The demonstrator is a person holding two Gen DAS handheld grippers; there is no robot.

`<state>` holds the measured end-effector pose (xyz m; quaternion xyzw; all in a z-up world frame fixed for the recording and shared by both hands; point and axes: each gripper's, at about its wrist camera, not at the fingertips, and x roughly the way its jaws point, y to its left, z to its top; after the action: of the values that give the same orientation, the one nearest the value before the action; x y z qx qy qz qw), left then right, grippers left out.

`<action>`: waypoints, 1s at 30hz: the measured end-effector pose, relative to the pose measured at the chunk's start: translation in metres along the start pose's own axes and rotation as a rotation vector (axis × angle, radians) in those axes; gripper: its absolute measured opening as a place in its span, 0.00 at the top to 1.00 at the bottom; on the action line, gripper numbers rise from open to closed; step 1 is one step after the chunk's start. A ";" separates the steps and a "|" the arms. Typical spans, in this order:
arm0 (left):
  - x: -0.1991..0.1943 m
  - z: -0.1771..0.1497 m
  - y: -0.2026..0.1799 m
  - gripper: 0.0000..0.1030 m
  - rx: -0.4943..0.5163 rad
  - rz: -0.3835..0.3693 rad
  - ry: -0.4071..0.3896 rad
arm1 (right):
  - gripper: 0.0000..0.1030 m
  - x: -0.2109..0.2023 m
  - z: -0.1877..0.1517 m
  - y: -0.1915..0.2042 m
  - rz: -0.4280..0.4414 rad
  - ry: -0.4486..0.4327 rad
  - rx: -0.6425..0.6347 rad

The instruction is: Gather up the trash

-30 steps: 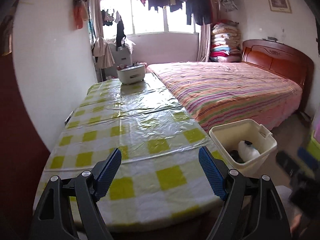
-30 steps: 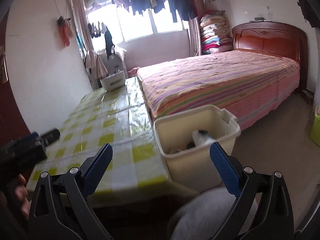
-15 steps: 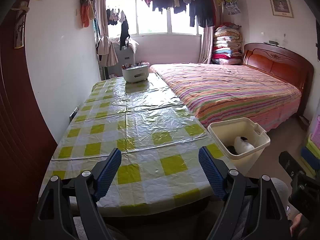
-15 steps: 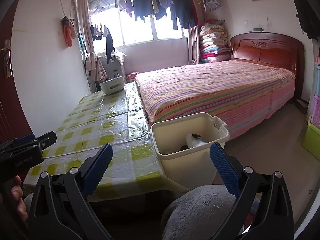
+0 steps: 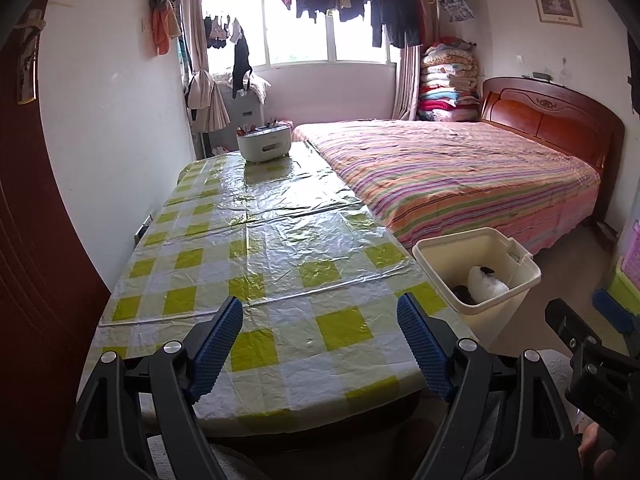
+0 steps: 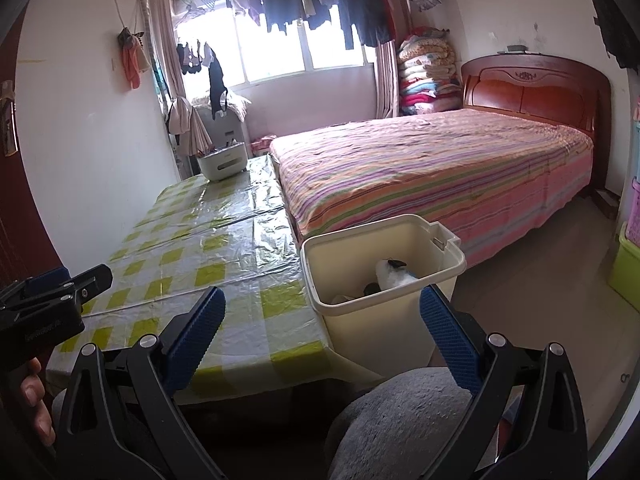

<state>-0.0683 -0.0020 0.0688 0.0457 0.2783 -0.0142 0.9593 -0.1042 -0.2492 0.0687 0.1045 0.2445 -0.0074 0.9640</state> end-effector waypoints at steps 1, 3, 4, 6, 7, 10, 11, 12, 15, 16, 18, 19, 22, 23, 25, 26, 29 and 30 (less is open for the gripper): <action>0.002 0.000 -0.001 0.25 0.001 0.001 0.003 | 0.07 0.001 0.001 0.000 -0.003 0.001 0.003; 0.005 0.000 -0.002 0.25 0.007 -0.004 0.011 | 0.07 0.003 0.001 -0.001 -0.003 0.003 0.007; 0.007 0.000 -0.003 0.25 0.012 -0.005 0.015 | 0.07 0.005 0.002 -0.001 -0.002 0.004 0.007; 0.010 0.001 -0.005 0.25 0.016 -0.004 0.021 | 0.07 0.010 0.001 0.000 -0.001 0.011 0.004; 0.012 0.001 -0.005 0.25 0.019 -0.007 0.025 | 0.07 0.013 0.001 0.000 0.000 0.015 0.004; 0.017 0.002 -0.007 0.25 0.025 -0.010 0.035 | 0.07 0.022 0.001 -0.002 0.000 0.026 0.008; 0.018 0.002 -0.007 0.25 0.026 -0.013 0.038 | 0.07 0.024 0.001 -0.002 -0.001 0.029 0.011; 0.020 0.002 -0.007 0.25 0.027 -0.015 0.041 | 0.07 0.027 0.001 -0.002 -0.002 0.032 0.013; 0.027 0.004 -0.008 0.25 0.027 -0.024 0.052 | 0.07 0.032 0.002 -0.003 -0.012 0.036 0.020; 0.030 0.005 -0.008 0.25 0.028 -0.027 0.057 | 0.07 0.034 0.002 -0.002 -0.015 0.039 0.020; 0.035 0.006 -0.009 0.25 0.031 -0.033 0.066 | 0.07 0.043 0.001 -0.002 -0.030 0.049 0.023; 0.038 0.006 -0.009 0.25 0.034 -0.038 0.072 | 0.07 0.046 0.001 -0.003 -0.034 0.055 0.025; 0.044 0.007 -0.008 0.25 0.039 -0.049 0.076 | 0.07 0.057 0.001 -0.001 -0.049 0.071 0.030; 0.047 0.007 -0.008 0.25 0.043 -0.053 0.078 | 0.07 0.061 0.001 0.000 -0.053 0.076 0.028; 0.052 0.007 -0.007 0.25 0.051 -0.058 0.080 | 0.07 0.066 0.002 0.005 -0.065 0.084 0.015; 0.054 0.006 -0.006 0.25 0.055 -0.063 0.081 | 0.07 0.068 0.002 0.008 -0.073 0.088 0.006; 0.061 0.004 -0.002 0.25 0.054 -0.086 0.086 | 0.07 0.075 0.001 0.016 -0.100 0.104 -0.009; 0.062 0.004 0.000 0.25 0.053 -0.091 0.087 | 0.07 0.076 0.001 0.019 -0.109 0.109 -0.011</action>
<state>-0.0137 -0.0025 0.0384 0.0590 0.3212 -0.0629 0.9431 -0.0353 -0.2285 0.0372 0.0860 0.3019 -0.0527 0.9480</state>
